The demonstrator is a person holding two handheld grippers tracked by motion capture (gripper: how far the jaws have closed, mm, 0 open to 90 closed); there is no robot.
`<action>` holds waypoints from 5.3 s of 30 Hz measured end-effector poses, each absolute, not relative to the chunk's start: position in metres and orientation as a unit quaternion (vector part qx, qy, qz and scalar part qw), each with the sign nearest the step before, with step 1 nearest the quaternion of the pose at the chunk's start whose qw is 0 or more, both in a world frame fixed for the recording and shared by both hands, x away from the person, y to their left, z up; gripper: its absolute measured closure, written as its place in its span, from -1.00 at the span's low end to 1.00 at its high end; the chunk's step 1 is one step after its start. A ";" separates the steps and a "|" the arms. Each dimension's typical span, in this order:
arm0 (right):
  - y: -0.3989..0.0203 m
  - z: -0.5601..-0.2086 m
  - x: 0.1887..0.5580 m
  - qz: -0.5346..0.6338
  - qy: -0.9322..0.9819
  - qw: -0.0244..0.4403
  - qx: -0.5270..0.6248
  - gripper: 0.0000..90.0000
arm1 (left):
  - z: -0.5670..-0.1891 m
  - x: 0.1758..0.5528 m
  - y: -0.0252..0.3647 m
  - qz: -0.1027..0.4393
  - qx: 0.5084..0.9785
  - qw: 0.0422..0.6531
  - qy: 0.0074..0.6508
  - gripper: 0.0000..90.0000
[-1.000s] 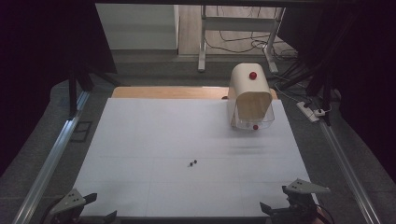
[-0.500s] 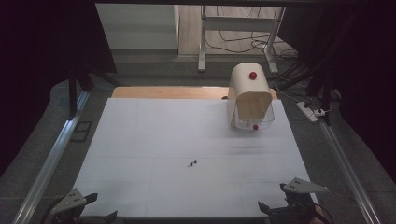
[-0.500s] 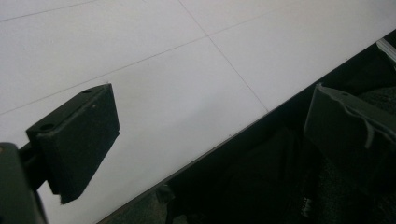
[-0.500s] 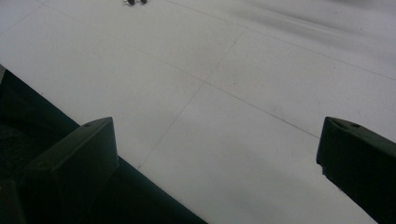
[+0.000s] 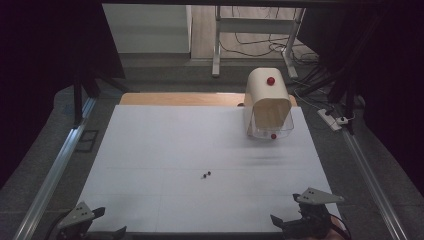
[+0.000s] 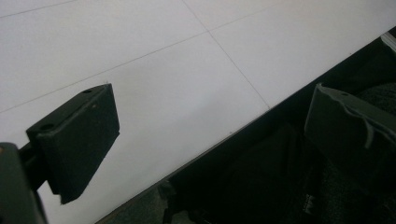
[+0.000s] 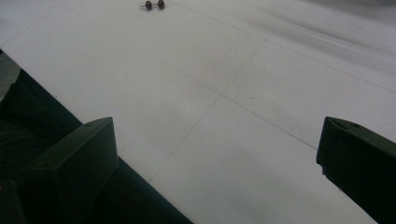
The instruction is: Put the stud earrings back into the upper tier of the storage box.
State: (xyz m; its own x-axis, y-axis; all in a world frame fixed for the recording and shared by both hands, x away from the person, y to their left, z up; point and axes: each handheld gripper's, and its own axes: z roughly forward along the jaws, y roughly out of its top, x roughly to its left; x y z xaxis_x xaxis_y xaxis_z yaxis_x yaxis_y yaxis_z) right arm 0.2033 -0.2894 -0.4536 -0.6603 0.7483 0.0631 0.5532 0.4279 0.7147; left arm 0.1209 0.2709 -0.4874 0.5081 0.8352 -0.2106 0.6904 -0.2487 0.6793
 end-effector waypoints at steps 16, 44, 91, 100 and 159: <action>-0.271 -0.454 0.213 0.379 0.845 0.098 0.363 -1.00 | -0.488 0.122 0.270 0.095 0.785 0.371 0.486 -0.92; -0.229 -0.464 0.235 0.392 0.859 0.072 0.322 -1.00 | -0.488 0.122 0.270 0.094 0.787 0.368 0.486 -0.92; -0.157 -0.491 0.296 0.317 0.902 0.072 0.285 -1.00 | -0.488 0.123 0.271 0.091 0.787 0.370 0.486 -0.91; -0.145 -0.497 0.311 0.295 0.908 0.066 0.290 -1.00 | -0.488 0.123 0.271 0.089 0.787 0.370 0.485 -0.91; -0.082 -0.516 0.365 0.277 0.926 0.058 0.248 0.62 | -0.488 0.123 0.271 0.087 0.790 0.370 0.480 -0.90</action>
State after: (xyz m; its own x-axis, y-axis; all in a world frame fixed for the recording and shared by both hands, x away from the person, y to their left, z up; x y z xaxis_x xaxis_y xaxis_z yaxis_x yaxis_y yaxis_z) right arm 0.3654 -0.0815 -0.5156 -0.8699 0.4922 0.0307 0.4282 0.7230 0.5422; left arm 0.1225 0.2709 -0.4882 0.5236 0.8237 -0.2174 0.6944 -0.2648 0.6691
